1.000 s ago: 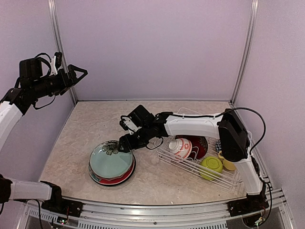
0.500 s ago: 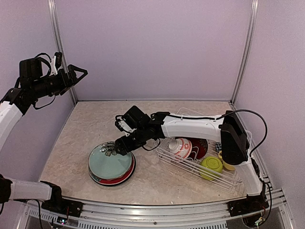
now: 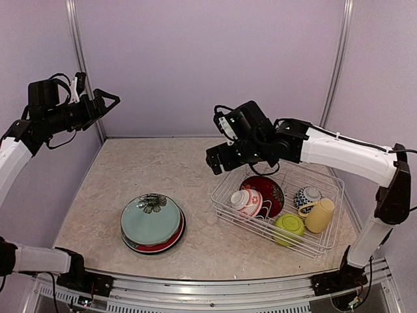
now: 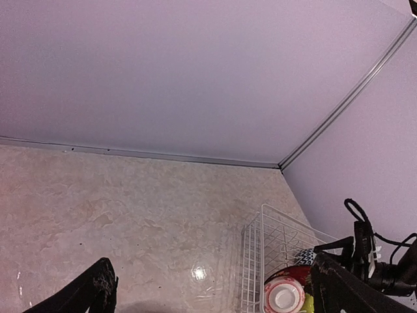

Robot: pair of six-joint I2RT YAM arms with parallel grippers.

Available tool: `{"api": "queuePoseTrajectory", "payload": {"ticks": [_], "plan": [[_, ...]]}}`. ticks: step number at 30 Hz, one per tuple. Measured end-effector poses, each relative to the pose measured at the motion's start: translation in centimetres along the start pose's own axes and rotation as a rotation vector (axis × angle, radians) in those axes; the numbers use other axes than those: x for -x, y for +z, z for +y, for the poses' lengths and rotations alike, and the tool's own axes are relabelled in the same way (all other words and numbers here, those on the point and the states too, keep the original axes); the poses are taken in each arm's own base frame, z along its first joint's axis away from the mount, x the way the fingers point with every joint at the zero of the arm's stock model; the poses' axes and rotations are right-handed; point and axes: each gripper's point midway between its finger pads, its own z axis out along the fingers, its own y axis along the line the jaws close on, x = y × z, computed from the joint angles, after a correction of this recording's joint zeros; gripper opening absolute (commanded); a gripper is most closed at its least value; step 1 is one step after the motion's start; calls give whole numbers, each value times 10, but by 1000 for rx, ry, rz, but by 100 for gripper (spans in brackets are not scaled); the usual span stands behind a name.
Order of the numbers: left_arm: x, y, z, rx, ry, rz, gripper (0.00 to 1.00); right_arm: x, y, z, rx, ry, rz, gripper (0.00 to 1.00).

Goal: Unload the mixed dishes from the dish rack
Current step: Grab the plate from the dish rack.

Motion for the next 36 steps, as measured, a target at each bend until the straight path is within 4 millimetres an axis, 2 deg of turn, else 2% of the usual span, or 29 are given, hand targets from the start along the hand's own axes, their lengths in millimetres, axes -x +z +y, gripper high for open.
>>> {"api": "queuePoseTrajectory", "payload": {"ticks": [2,4,9,12,15,19,26,33,36], "plan": [[-1,1,1,2,-2,3,99,-7,-11,-26,-54,22,-1,100],[-1,3,2,4,-3,7,99,-29,-21,-59,-119,47,30,100],[-3,6,5,6,-9,17,99,-87,-40,-125,-210,142,107,100],[-4,7,6,8,-11,19,99,-109,-52,-151,-223,215,120,96],[-4,8,6,7,-13,21,99,-118,-54,-157,-185,257,111,87],[-6,11,7,4,-19,32,99,-128,-44,-153,-111,291,119,77],[-9,14,9,2,-24,45,99,-146,-17,-155,-84,304,190,46],[-9,15,8,-1,-26,46,99,-147,-6,-146,-29,279,198,26],[-9,15,9,2,-26,45,99,-147,-4,-145,-19,218,205,20]]}}
